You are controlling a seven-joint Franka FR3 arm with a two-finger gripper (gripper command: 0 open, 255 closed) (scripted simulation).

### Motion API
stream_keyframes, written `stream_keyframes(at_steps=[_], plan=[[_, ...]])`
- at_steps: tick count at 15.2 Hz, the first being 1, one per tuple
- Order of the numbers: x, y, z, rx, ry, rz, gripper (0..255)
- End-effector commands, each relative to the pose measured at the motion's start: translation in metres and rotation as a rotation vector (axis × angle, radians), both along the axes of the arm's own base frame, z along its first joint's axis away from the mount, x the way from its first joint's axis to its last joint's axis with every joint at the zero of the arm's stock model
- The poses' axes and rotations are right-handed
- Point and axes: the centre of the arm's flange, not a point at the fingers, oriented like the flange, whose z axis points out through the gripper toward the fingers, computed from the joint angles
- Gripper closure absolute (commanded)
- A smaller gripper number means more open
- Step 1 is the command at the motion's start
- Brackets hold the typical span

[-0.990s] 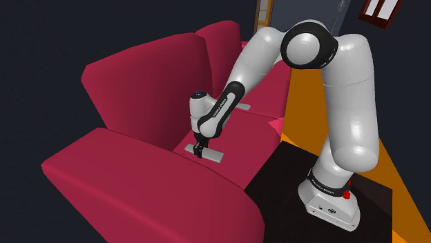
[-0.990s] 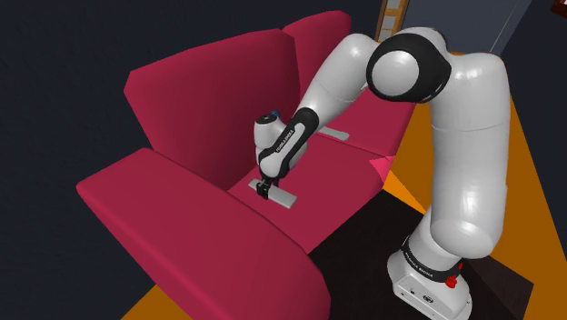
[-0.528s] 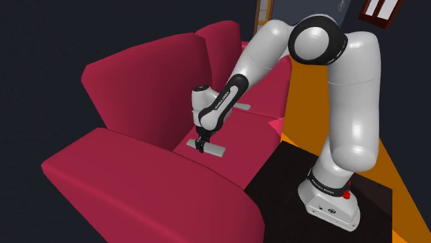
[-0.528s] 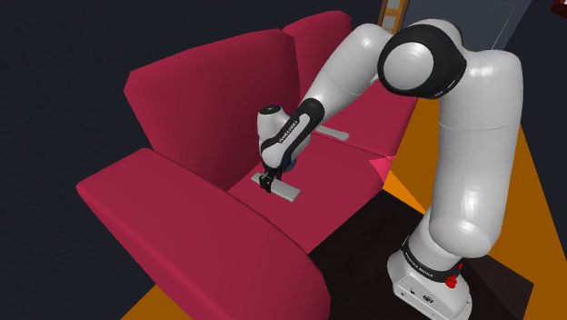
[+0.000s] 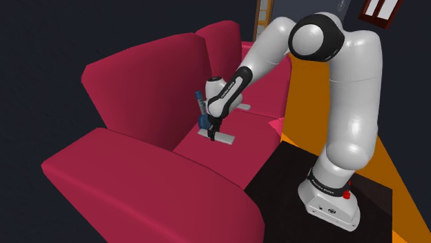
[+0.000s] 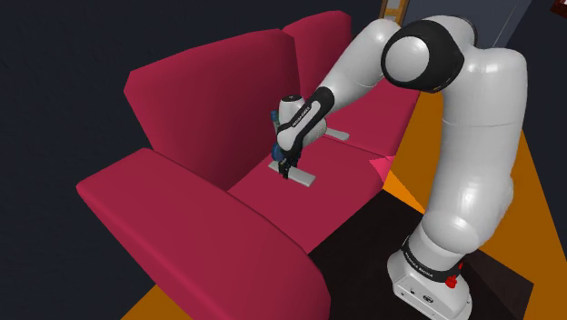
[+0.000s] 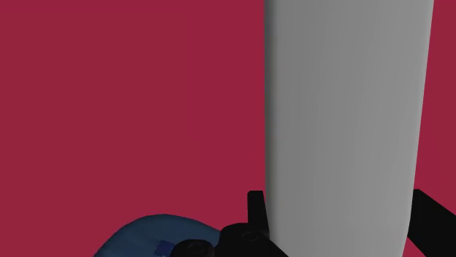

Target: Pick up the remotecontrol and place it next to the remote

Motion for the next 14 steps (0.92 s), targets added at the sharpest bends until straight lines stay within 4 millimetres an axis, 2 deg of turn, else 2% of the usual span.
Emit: stream_keyframes(at_steps=[1, 14], plan=[[0.005, -0.026, -0.002, 0.0, 0.0, 0.002, 255], [0.029, -0.196, -0.001, 0.0, 0.0, 0.002, 255]])
